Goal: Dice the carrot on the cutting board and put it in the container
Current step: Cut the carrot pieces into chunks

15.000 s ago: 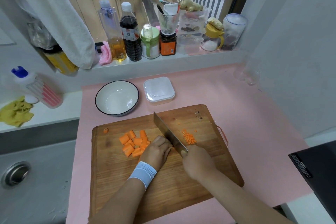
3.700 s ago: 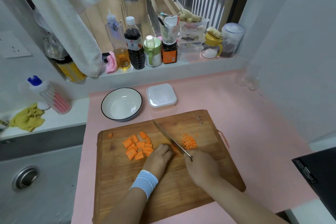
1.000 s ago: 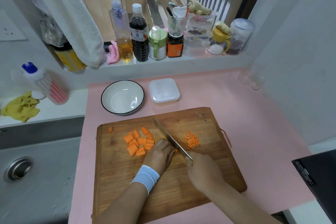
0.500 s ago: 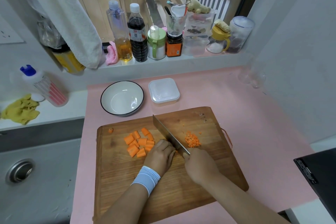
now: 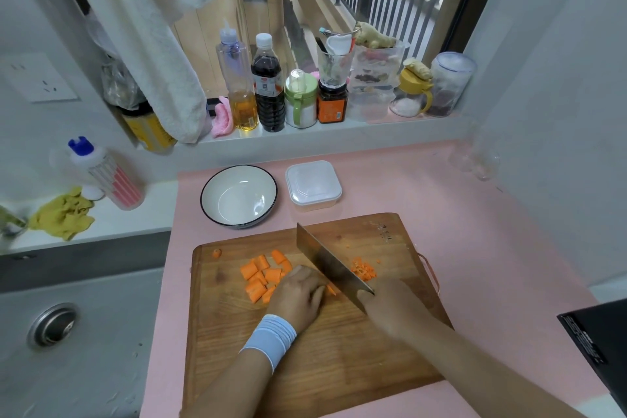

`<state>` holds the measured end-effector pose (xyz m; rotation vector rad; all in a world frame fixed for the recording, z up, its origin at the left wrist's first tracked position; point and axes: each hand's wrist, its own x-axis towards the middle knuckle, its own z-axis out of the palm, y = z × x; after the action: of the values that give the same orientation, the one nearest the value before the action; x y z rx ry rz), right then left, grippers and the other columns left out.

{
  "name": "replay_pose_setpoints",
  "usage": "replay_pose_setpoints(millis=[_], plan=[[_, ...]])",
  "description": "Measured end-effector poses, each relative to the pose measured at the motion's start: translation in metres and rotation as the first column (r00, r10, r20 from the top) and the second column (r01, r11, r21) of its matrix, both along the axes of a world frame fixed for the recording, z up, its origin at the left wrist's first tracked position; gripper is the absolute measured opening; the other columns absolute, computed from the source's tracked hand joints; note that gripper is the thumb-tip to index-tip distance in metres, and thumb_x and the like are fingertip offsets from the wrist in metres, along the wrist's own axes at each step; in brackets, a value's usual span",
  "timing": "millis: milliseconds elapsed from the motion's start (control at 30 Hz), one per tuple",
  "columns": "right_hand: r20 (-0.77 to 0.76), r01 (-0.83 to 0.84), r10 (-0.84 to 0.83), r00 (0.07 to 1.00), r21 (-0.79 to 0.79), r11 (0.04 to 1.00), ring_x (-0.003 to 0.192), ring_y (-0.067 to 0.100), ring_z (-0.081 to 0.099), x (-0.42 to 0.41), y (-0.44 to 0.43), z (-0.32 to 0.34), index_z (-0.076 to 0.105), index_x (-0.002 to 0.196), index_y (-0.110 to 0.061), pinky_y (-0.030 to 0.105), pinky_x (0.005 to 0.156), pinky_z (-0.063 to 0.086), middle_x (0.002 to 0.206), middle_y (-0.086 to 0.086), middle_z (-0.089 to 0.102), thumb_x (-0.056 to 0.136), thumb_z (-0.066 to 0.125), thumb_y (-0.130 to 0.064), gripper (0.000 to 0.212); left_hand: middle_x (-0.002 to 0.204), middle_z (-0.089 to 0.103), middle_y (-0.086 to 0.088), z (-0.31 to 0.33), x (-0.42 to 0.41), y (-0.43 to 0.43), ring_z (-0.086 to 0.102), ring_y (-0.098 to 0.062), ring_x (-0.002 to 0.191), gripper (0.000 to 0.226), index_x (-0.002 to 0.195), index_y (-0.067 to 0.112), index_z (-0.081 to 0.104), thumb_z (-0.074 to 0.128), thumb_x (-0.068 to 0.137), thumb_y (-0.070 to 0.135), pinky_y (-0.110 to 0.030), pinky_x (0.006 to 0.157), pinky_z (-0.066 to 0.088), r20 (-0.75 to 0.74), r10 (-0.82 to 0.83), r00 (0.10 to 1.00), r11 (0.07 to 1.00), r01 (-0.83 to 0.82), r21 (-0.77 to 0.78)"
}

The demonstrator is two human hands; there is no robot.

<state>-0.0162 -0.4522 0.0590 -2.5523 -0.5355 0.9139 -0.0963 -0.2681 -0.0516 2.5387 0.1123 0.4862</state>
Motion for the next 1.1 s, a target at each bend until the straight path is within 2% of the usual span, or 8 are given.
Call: replay_pose_setpoints(millis=[233,333,433,567,700,900,1000,1100], plan=[[0.396,-0.274,0.257,0.881,-0.016,0.962,0.074,0.009,0.056,0.009,-0.016,0.011,0.068,0.120,-0.037,0.022,0.057,0.034,0.085,-0.009,0.067,0.103,0.045,-0.035,0.029,0.081,0.058,-0.001,0.058,0.015,0.055,0.052,-0.020,0.076,0.011,0.079,0.013,0.060,0.057,0.090,0.010,-0.030,0.071,0.042,-0.025,0.606,0.795,0.721,-0.561,-0.407],[0.488,-0.372,0.329,0.809,-0.008,0.928,0.076,0.006,0.057,0.013,-0.022,0.013,0.057,0.135,-0.046,0.020,0.059,0.034,0.095,-0.009,0.072,0.101,0.050,-0.030,0.039,0.087,0.065,0.004,0.080,0.023,0.071,0.058,-0.013,0.080,0.020,0.082,0.020,0.062,0.051,0.091,0.006,-0.021,0.069,0.042,-0.193,0.430,0.882,0.741,-0.467,-0.483],[0.561,-0.469,0.405,0.722,-0.033,0.883,0.071,0.007,0.058,0.019,-0.025,0.009,0.063,0.105,-0.041,0.017,0.053,0.033,0.079,-0.013,0.065,0.092,0.054,-0.023,0.024,0.095,0.069,0.008,0.086,0.032,0.075,0.062,-0.014,0.090,0.015,0.090,0.026,0.068,0.058,0.090,0.016,-0.015,0.072,0.045,-0.421,0.189,0.887,0.823,-0.377,-0.425],[0.625,-0.545,0.515,0.587,-0.165,0.822,0.053,0.006,0.052,0.026,-0.026,-0.003,0.070,0.104,-0.043,0.023,0.044,0.035,0.061,-0.013,0.056,0.068,0.074,-0.024,0.041,0.107,0.069,0.016,0.098,0.044,0.051,0.061,-0.004,0.098,0.027,0.108,0.038,0.067,0.071,0.082,0.044,-0.020,0.086,0.046,-0.656,-0.194,0.730,0.902,-0.130,-0.411],[0.640,-0.589,0.569,0.517,-0.217,0.779,0.050,0.008,0.052,0.025,-0.025,-0.004,0.073,0.104,-0.042,0.024,0.044,0.029,0.058,-0.011,0.054,0.061,0.077,-0.030,0.045,0.113,0.069,0.017,0.079,0.052,0.031,0.060,-0.002,0.106,0.040,0.120,0.036,0.067,0.074,0.081,0.042,-0.023,0.101,0.043,-0.709,-0.268,0.652,0.934,-0.006,-0.358],[0.648,-0.565,0.529,0.548,-0.179,0.805,0.052,0.007,0.052,0.025,-0.029,0.001,0.074,0.102,-0.043,0.024,0.044,0.029,0.059,-0.012,0.056,0.063,0.074,-0.032,0.040,0.091,0.074,0.017,0.058,0.051,0.037,0.065,-0.001,0.090,0.020,0.098,0.039,0.076,0.077,0.078,0.036,-0.021,0.092,0.049,-0.662,-0.210,0.719,0.877,-0.161,-0.453],[0.607,-0.505,0.440,0.661,-0.073,0.860,0.058,0.009,0.052,0.021,-0.034,0.001,0.068,0.092,-0.040,0.027,0.049,0.030,0.065,-0.011,0.059,0.077,0.059,-0.019,0.027,0.070,0.067,0.008,0.053,0.050,0.050,0.057,-0.003,0.058,0.021,0.102,0.022,0.075,0.073,0.082,0.014,-0.016,0.067,0.051,-0.623,-0.051,0.781,0.846,-0.297,-0.442],[0.501,-0.369,0.308,0.809,0.024,0.929,0.074,0.008,0.062,0.020,-0.042,0.004,0.070,0.106,-0.043,0.028,0.061,0.046,0.083,-0.012,0.070,0.091,0.056,-0.018,0.033,0.086,0.069,0.007,0.052,0.042,0.066,0.061,-0.009,0.073,0.019,0.101,0.028,0.072,0.069,0.087,0.015,-0.011,0.067,0.049,-0.588,0.103,0.802,0.834,-0.392,-0.389]])
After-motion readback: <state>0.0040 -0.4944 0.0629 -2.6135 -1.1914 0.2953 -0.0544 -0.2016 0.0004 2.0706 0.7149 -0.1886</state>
